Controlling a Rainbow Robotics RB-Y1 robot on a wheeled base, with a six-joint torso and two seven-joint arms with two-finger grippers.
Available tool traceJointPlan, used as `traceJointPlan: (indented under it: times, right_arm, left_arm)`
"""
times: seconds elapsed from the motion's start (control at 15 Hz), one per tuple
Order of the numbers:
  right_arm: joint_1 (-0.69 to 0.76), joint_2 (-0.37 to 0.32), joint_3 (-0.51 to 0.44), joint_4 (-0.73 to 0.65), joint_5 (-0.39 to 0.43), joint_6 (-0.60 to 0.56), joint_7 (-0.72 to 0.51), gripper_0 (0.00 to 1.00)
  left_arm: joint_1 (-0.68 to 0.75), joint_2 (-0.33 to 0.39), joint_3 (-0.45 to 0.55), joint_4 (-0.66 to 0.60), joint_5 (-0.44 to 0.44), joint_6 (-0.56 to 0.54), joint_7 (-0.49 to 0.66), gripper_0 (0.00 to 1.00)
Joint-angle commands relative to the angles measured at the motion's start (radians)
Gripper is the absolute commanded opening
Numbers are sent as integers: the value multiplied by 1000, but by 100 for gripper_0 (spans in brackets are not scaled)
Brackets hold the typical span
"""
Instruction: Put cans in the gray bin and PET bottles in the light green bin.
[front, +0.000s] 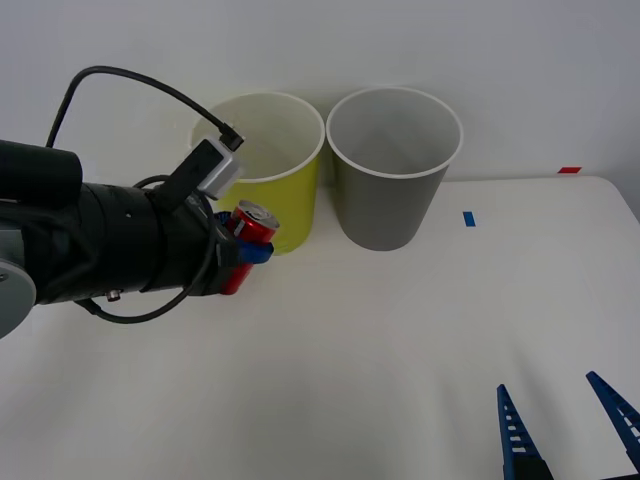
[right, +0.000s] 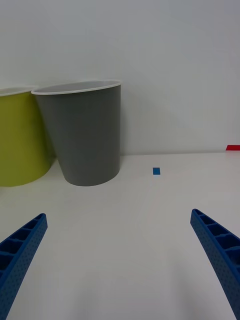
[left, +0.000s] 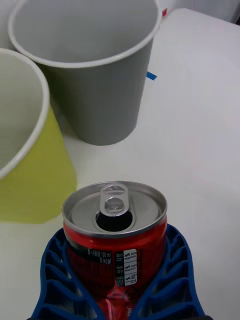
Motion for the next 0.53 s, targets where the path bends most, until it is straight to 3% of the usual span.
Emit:
traceJointPlan:
  times: [0.07,0.2,0.53]
  right_arm:
    - [0,0,0,0,0,0,0,100]
    - [0,0,0,0,0,0,0,100]
    - [0,0,0,0,0,0,0,100]
  left_arm:
    - [11,-4,92,-71,40,-1,25,0]
    - [11,-18,181,-97,102,-3,28,0]
    - [-7,-68,341,-204,105,-11,37,0]
